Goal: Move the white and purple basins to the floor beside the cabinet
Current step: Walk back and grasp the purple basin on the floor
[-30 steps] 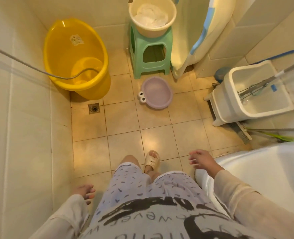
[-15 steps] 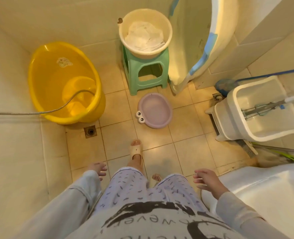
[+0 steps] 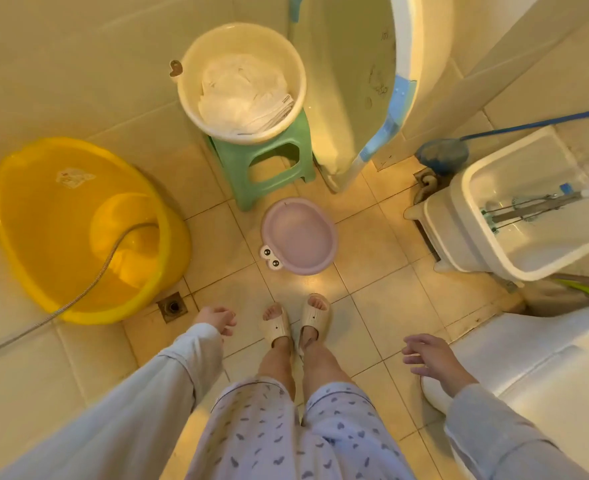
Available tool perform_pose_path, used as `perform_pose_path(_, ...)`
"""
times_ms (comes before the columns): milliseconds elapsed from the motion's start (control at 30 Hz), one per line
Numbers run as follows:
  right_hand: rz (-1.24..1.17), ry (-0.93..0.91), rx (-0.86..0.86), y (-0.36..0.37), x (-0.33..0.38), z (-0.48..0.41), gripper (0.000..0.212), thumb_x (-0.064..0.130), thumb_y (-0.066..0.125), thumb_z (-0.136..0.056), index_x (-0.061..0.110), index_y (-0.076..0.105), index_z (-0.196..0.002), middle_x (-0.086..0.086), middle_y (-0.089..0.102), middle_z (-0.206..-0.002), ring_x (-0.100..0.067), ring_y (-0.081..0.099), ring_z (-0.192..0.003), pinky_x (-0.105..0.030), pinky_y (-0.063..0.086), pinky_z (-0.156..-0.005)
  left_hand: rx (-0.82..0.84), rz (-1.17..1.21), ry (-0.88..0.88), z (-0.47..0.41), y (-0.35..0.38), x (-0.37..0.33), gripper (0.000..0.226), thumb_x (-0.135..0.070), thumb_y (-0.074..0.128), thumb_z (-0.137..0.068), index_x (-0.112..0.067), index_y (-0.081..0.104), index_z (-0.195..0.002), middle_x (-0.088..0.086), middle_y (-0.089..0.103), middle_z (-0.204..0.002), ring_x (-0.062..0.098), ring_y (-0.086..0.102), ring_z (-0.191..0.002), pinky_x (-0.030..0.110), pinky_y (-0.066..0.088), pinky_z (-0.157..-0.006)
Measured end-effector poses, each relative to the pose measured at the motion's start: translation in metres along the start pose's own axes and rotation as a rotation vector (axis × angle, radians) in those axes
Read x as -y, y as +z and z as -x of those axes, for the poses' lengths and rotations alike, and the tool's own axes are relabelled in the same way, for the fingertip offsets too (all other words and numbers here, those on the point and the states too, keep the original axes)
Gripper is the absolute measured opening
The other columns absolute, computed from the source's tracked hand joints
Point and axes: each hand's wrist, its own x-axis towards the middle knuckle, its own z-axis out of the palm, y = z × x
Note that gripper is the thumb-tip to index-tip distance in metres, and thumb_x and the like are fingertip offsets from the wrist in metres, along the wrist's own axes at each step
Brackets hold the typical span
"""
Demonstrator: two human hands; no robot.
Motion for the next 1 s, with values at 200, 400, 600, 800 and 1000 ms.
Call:
perform_pose_path(200, 0.129, 0.006, 0.071, 0.030, 0.047, -0.075, 0.013, 0.011, 0.051, -0.091, 0.009, 0.062, -0.097, -0.007, 0.063, -0.077, -0.019, 0.059, -0.064, -0.028, 0.047, -0.059, 0.016, 0.077, -0.046, -0.060, 0.019, -0.028, 0.026, -0.009, 0.047, -0.089, -0.004, 0.061, -0.111, 0.001, 0.060, -0.073, 0.015, 0.053, -0.060, 0.025, 0.042, -0.056)
perform_pose_path(400, 0.194, -0.062, 0.105, 0.081, 0.109, -0.176, 0.011, 0.013, 0.051, -0.091, 0.014, 0.062, -0.091, -0.005, 0.064, -0.077, -0.016, 0.061, -0.063, -0.024, 0.050, -0.054, 0.026, 0.089, -0.013, -0.154, 0.040, -0.058, 0.018, -0.012, 0.045, -0.091, -0.012, 0.059, -0.103, -0.002, 0.059, -0.075, 0.012, 0.053, -0.063, 0.025, 0.044, -0.059)
perform_pose_path(600, 0.206, -0.102, 0.092, 0.156, 0.128, -0.326, 0.015, 0.010, 0.049, -0.091, 0.010, 0.061, -0.099, -0.010, 0.062, -0.084, -0.017, 0.057, -0.063, -0.028, 0.048, -0.058, 0.027, -0.026, 0.096, -0.300, 0.078, -0.083, 0.010, -0.011, 0.046, -0.091, -0.010, 0.056, -0.088, 0.009, 0.058, -0.085, 0.016, 0.050, -0.062, 0.024, 0.038, -0.056)
perform_pose_path(800, 0.289, -0.016, -0.011, 0.220, 0.101, -0.449, 0.067, 0.025, 0.060, -0.087, 0.007, 0.031, -0.144, -0.015, 0.052, -0.122, -0.030, 0.053, -0.110, -0.044, 0.055, -0.080, -0.231, -0.325, 0.183, -0.448, 0.120, -0.104, 0.033, -0.020, 0.049, -0.088, -0.004, 0.053, -0.116, 0.023, 0.058, -0.125, 0.038, 0.057, -0.113, 0.036, 0.046, -0.091)
perform_pose_path(1000, -0.052, 0.058, 0.038, 0.254, 0.061, -0.495, 0.063, 0.022, 0.060, -0.089, 0.007, 0.031, -0.143, -0.019, 0.054, -0.125, -0.030, 0.058, -0.104, -0.042, 0.054, -0.076, -0.157, -0.164, 0.219, -0.513, 0.155, -0.128, 0.064, -0.029, 0.052, -0.087, -0.005, 0.030, -0.143, 0.017, 0.046, -0.141, 0.031, 0.048, -0.125, 0.033, 0.040, -0.090)
